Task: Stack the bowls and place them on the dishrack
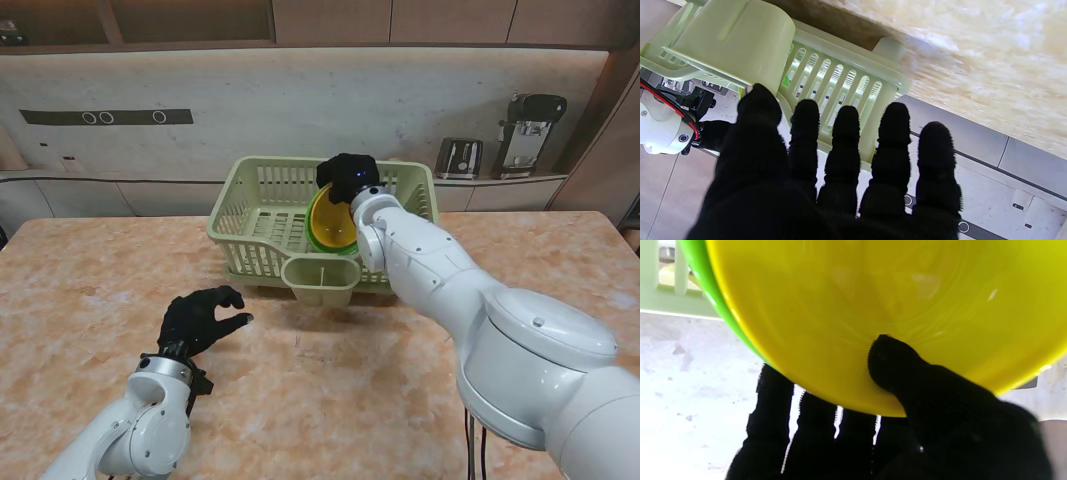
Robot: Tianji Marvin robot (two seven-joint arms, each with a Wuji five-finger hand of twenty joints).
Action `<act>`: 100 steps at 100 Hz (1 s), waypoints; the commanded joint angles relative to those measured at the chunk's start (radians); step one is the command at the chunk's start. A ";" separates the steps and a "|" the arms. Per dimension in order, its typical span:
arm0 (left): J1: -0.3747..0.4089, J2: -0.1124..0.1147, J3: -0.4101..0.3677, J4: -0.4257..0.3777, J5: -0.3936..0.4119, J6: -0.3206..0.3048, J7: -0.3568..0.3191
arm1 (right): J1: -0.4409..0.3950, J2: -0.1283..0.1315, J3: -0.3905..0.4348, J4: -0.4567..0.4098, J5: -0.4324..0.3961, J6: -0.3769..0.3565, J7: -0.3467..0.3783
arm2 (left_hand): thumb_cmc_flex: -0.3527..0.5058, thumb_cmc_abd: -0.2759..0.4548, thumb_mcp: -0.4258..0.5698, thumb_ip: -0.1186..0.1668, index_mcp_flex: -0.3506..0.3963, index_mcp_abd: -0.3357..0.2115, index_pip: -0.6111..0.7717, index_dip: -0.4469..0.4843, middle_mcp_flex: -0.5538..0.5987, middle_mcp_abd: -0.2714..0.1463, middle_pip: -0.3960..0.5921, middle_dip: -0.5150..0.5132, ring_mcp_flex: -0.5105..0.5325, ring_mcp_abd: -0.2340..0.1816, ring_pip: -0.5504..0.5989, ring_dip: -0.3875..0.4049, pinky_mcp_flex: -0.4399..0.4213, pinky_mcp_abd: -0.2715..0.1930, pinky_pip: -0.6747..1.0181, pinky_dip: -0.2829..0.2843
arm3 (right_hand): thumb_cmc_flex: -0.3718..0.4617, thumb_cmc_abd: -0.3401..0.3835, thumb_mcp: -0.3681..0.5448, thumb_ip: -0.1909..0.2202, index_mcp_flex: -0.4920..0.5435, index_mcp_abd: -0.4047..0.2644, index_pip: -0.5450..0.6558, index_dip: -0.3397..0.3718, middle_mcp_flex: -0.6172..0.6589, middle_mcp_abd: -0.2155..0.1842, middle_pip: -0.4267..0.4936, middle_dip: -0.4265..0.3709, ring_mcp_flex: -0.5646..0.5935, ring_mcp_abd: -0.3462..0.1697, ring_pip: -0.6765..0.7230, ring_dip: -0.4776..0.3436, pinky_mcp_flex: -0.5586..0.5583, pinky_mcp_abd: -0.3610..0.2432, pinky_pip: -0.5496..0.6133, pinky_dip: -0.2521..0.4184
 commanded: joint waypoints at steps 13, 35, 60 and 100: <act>0.005 -0.003 0.000 -0.005 0.000 -0.001 -0.010 | -0.005 -0.010 -0.003 -0.003 0.007 0.003 0.038 | 0.007 -0.007 -0.009 0.027 -0.008 -0.018 0.006 -0.003 0.013 -0.014 0.008 0.018 0.016 -0.005 0.012 0.014 -0.003 -0.012 0.023 0.017 | -0.109 0.066 0.046 0.046 -0.101 -0.021 0.109 -0.086 -0.108 0.017 -0.031 -0.019 -0.084 -0.025 -0.010 -0.025 -0.051 0.019 -0.021 0.036; 0.005 -0.003 0.001 -0.006 0.000 0.000 -0.011 | -0.007 -0.002 -0.002 -0.018 0.004 0.012 0.055 | 0.006 -0.005 -0.009 0.027 -0.009 -0.018 0.005 -0.003 0.011 -0.015 0.007 0.018 0.015 -0.006 0.012 0.014 -0.003 -0.013 0.023 0.017 | -0.183 0.047 0.019 0.039 -0.158 0.004 0.098 -0.108 -0.174 0.025 -0.026 -0.025 -0.126 -0.016 -0.022 -0.035 -0.088 0.022 -0.028 0.043; 0.005 -0.003 0.001 -0.006 -0.001 -0.001 -0.012 | -0.003 0.002 -0.012 -0.023 -0.005 0.018 0.061 | 0.007 -0.006 -0.009 0.027 -0.008 -0.017 0.005 -0.003 0.011 -0.013 0.007 0.018 0.015 -0.004 0.012 0.014 -0.004 -0.011 0.023 0.017 | -0.265 0.078 -0.011 0.071 -0.203 0.049 0.028 -0.086 -0.249 0.039 -0.027 -0.040 -0.181 -0.008 -0.038 -0.044 -0.132 0.023 -0.049 0.061; 0.001 -0.003 0.004 -0.003 -0.003 -0.002 -0.013 | -0.004 0.022 -0.017 -0.062 -0.025 0.060 0.089 | 0.007 -0.006 -0.009 0.027 -0.008 -0.019 0.004 -0.003 0.012 -0.014 0.007 0.018 0.015 -0.006 0.012 0.013 -0.003 -0.011 0.023 0.016 | -0.427 0.116 -0.072 0.161 -0.326 0.158 -0.158 0.018 -0.406 0.085 -0.059 -0.057 -0.306 0.026 -0.097 -0.066 -0.239 0.043 -0.067 0.088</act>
